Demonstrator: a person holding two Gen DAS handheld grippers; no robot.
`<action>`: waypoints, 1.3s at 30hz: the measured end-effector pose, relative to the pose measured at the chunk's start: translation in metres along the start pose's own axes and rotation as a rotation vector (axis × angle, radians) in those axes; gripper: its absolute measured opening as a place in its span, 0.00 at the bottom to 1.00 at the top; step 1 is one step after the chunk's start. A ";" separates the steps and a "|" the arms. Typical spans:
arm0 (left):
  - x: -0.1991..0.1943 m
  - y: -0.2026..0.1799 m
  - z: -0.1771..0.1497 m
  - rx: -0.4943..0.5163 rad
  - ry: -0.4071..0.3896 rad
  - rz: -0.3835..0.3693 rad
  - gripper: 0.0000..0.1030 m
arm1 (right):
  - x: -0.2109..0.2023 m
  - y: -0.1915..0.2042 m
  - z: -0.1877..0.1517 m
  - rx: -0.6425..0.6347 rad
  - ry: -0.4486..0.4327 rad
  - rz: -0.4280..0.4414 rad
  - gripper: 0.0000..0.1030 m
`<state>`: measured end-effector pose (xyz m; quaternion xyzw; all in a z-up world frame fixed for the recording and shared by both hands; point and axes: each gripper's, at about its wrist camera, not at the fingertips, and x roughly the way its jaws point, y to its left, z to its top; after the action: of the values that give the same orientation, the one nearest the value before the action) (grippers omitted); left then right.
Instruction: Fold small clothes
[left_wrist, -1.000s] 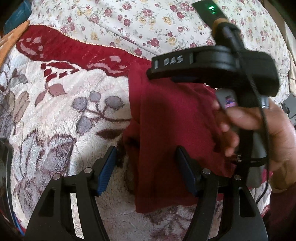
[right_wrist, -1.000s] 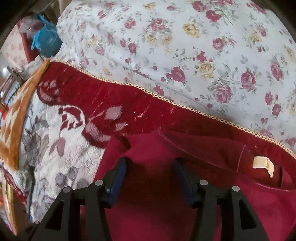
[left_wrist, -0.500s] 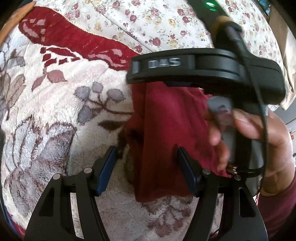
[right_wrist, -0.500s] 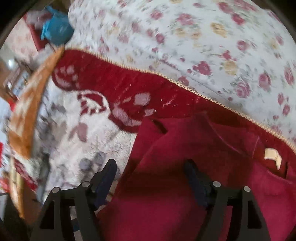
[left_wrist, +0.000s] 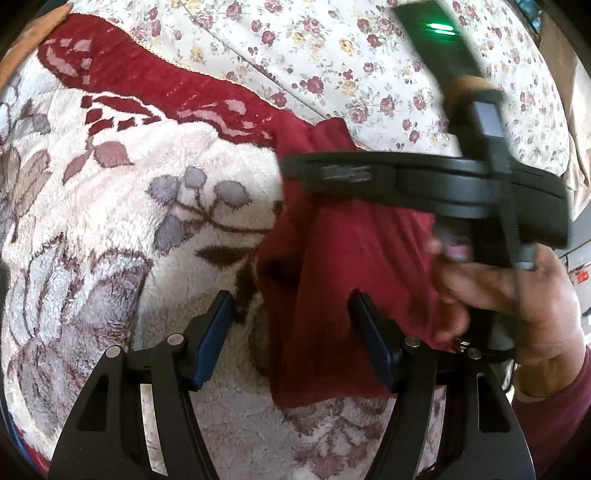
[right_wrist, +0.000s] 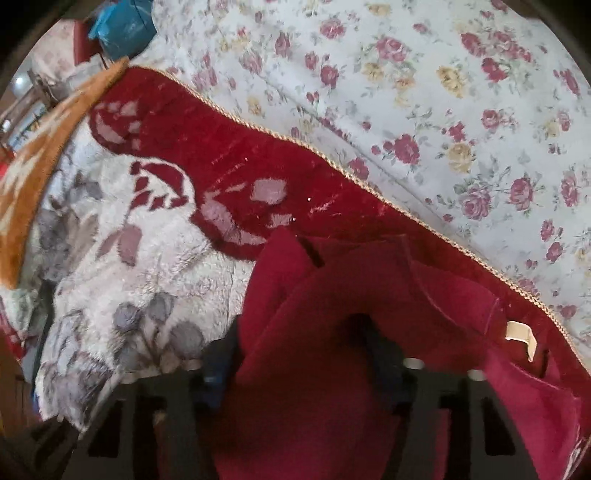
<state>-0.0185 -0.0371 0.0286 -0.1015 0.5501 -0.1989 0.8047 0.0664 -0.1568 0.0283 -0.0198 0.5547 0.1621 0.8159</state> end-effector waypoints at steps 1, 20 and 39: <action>0.001 0.000 0.001 0.002 -0.004 -0.001 0.65 | -0.007 -0.005 -0.001 0.009 -0.014 0.032 0.33; 0.015 -0.028 0.010 0.087 -0.059 -0.052 0.44 | -0.049 -0.051 -0.019 0.180 -0.083 0.215 0.19; 0.026 -0.023 0.012 0.080 -0.042 -0.029 0.44 | -0.005 -0.015 0.003 0.083 0.009 0.087 0.47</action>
<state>-0.0038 -0.0696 0.0204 -0.0814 0.5230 -0.2301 0.8166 0.0716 -0.1713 0.0320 0.0375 0.5650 0.1739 0.8057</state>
